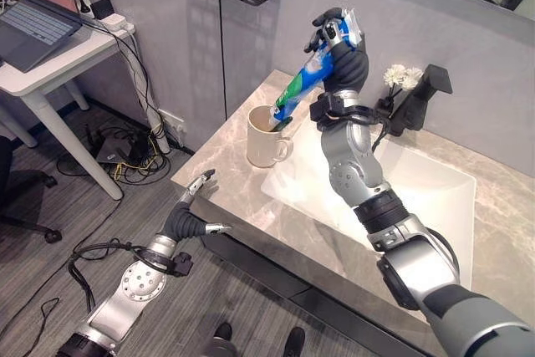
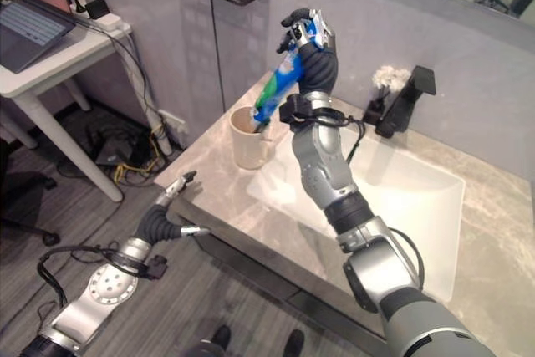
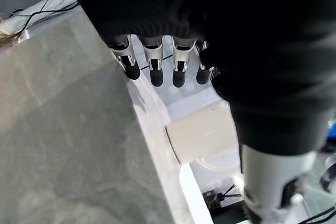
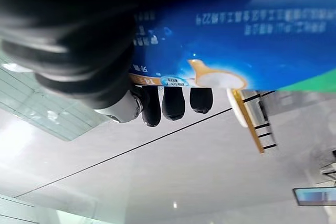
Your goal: Put brush and paste in cup on sink, flatten towel.
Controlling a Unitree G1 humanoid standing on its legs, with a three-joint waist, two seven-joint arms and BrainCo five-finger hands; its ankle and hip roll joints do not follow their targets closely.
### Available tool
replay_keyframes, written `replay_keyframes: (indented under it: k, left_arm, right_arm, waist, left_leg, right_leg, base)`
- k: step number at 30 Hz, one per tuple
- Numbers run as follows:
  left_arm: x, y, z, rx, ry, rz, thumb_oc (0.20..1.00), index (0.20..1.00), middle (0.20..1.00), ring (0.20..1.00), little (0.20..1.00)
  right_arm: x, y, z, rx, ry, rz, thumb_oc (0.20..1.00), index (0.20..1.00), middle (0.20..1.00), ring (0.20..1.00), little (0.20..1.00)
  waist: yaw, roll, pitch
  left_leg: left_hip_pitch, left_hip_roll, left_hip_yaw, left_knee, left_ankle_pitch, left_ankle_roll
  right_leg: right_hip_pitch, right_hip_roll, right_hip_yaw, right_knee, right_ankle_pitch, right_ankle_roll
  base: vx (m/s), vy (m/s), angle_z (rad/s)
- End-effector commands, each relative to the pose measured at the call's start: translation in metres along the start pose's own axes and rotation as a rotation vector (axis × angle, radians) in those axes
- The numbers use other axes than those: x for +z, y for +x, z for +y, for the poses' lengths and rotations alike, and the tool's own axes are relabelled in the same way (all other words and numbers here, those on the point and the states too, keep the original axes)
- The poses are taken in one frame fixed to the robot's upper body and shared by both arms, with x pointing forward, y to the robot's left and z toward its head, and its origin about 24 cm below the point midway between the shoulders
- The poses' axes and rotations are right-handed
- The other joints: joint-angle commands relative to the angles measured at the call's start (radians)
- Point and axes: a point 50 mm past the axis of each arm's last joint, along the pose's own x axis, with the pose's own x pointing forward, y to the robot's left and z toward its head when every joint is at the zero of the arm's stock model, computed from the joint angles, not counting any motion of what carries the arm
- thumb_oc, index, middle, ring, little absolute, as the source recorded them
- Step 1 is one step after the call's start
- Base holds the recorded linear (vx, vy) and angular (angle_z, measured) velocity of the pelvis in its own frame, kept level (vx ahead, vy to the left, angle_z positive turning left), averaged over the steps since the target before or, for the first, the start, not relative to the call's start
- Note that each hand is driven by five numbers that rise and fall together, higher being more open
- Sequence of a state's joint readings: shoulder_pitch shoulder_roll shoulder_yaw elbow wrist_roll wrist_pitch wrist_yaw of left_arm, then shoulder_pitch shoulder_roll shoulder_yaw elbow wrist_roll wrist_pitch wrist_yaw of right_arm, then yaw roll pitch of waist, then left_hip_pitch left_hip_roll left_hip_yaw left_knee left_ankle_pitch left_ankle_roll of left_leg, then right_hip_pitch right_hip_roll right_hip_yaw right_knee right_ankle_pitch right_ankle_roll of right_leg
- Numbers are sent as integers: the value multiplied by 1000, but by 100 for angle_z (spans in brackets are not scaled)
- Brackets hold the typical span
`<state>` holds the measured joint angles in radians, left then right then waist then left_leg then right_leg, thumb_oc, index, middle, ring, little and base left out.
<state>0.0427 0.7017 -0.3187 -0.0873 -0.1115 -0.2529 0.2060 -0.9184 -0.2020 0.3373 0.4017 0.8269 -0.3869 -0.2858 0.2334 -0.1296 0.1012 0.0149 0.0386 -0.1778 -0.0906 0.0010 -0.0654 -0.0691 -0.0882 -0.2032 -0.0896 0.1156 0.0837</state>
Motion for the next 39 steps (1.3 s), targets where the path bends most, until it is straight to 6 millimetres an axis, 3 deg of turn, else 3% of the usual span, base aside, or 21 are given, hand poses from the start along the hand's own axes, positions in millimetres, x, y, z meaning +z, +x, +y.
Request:
replay_keyframes:
  k: [1, 29, 39]
  left_arm:
    - [8, -4, 12, 4, 16, -43, 1000, 1000, 1000, 1000, 1000]
    - [6, -3, 17, 36, 21, -33, 1000, 1000, 1000, 1000, 1000]
    - [6, -2, 17, 48, 18, -33, 1000, 1000, 1000, 1000, 1000]
  right_arm:
    - [50, 26, 32, 122, -29, -200, 200, 200, 200, 200, 200]
    - [53, 30, 41, 141, -98, -216, 200, 200, 200, 200, 200]
    - [49, 28, 45, 159, -102, -206, 200, 200, 200, 200, 200]
  waist:
    - [23, -61, -25]
    - [57, -128, 26]
    - [52, -127, 33]
  left_leg:
    - [-39, -42, 20, 3, 7, 44]
    - [-76, -48, 23, 3, 9, 49]
    - [-78, -49, 31, 3, 8, 49]
  right_leg:
    - [100, -94, 49, 2, -35, 58]
    - [72, -96, 48, 2, -20, 68]
    - [68, -98, 53, 2, -17, 70]
  base:
    - [0, 0, 0]
    - [0, 0, 0]
    - [0, 0, 0]
